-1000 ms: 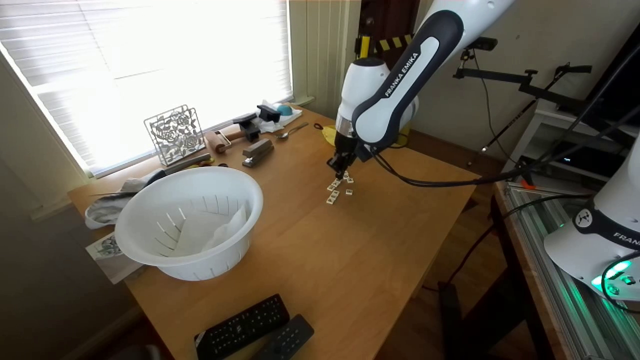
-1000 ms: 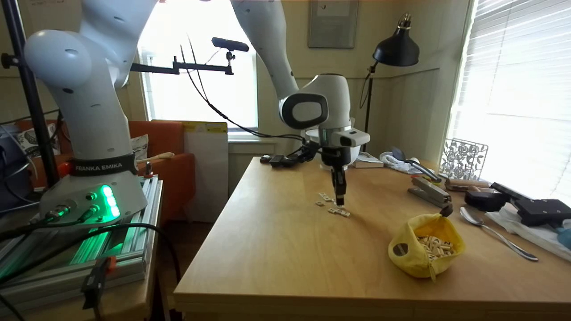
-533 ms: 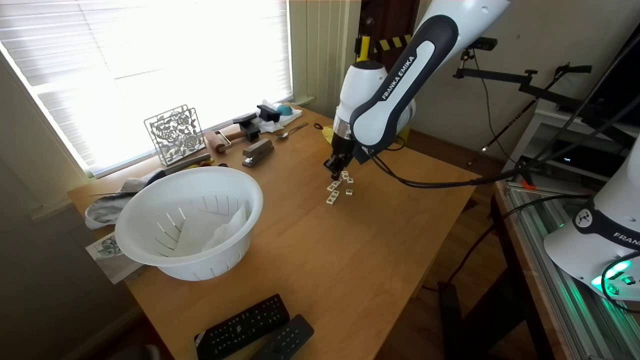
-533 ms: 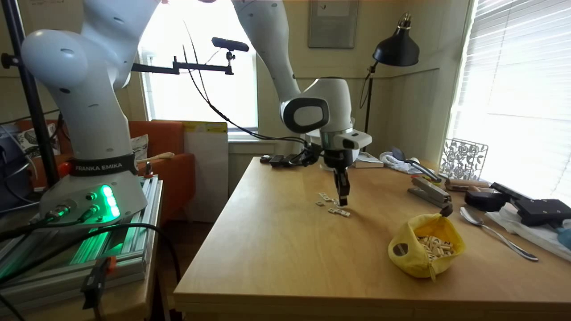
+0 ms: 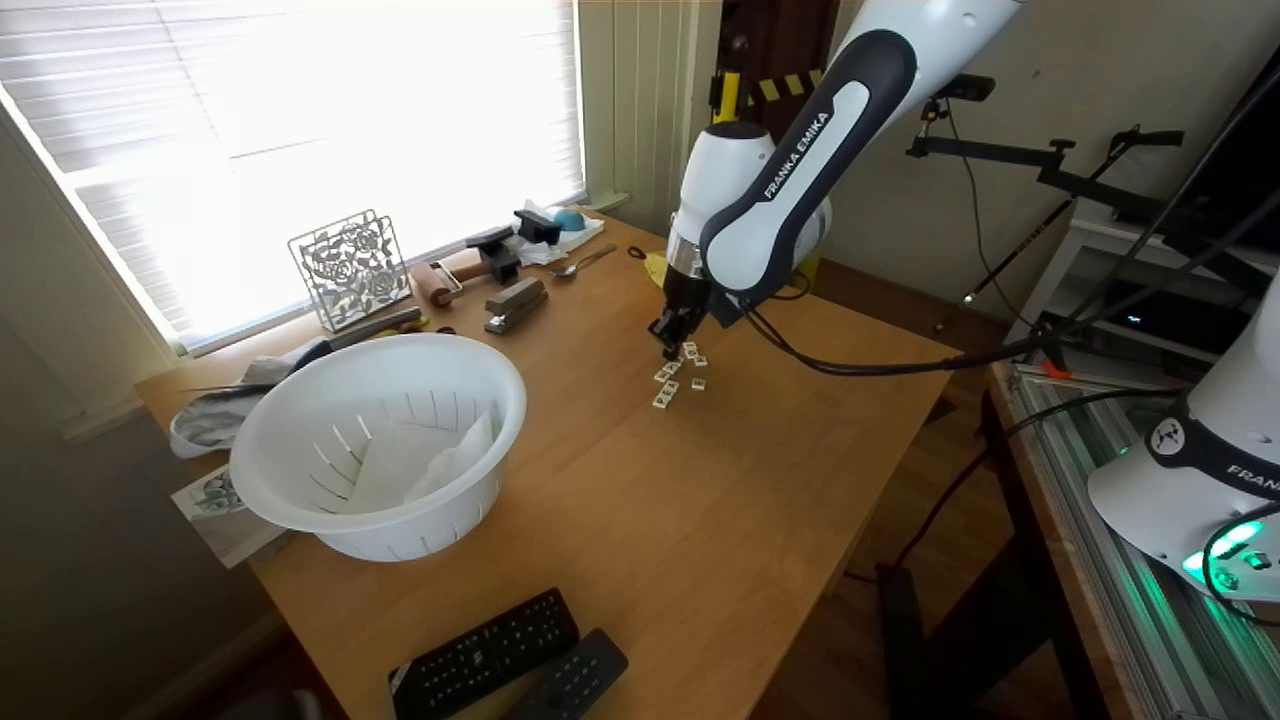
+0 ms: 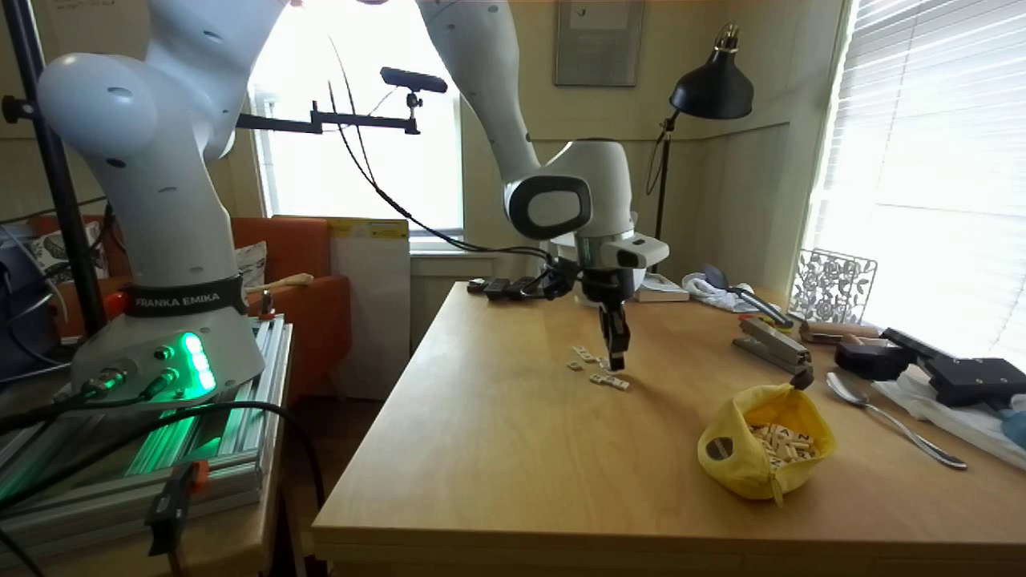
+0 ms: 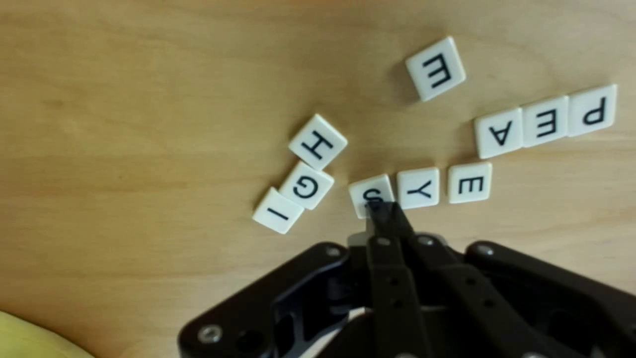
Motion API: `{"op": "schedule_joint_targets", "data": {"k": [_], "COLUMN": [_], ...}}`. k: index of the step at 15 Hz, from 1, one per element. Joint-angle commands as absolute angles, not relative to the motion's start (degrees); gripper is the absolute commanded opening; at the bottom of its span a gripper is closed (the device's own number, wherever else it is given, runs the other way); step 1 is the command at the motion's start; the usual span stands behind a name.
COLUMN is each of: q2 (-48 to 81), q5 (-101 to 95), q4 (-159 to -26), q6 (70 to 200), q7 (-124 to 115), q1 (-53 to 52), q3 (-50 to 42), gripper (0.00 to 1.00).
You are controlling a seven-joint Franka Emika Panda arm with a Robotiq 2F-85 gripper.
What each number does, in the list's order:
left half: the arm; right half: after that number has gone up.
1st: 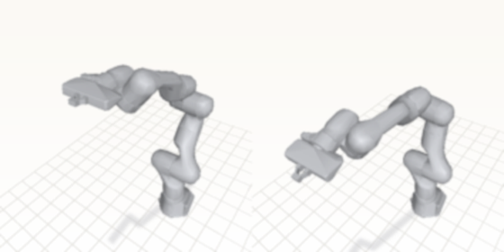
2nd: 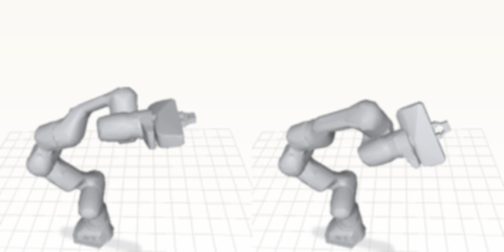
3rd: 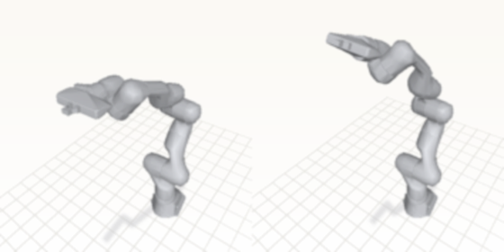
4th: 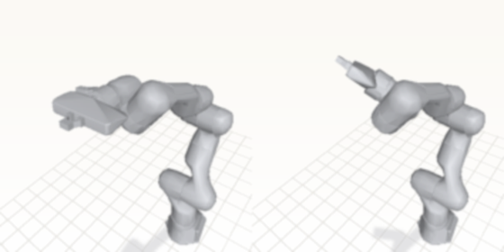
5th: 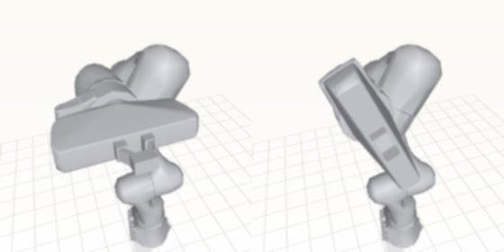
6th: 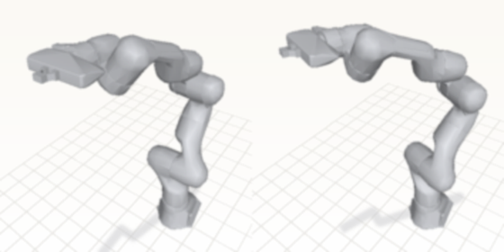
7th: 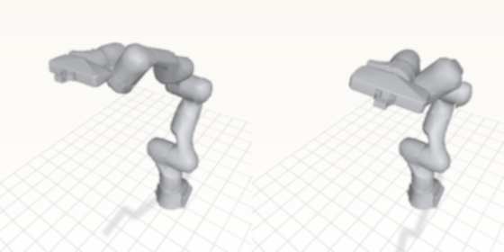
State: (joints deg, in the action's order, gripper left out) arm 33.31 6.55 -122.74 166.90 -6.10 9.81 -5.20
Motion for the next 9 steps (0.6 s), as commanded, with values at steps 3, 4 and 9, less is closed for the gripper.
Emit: {"op": "schedule_joint_targets", "data": {"k": [3, 4, 9], "q2": [32.2, 31.9, 30.3], "q5": [7.0, 6.9, 7.2], "q4": [-125.3, -125.8, -128.5], "q6": [167.3, 167.3, 167.6], "q7": [-4.3, -4.4, -4.6], "q1": [10.5, 10.3, 10.3], "q3": [-4.6, -4.9, -4.8], "gripper": [0.0, 0.0, 0.0]}}
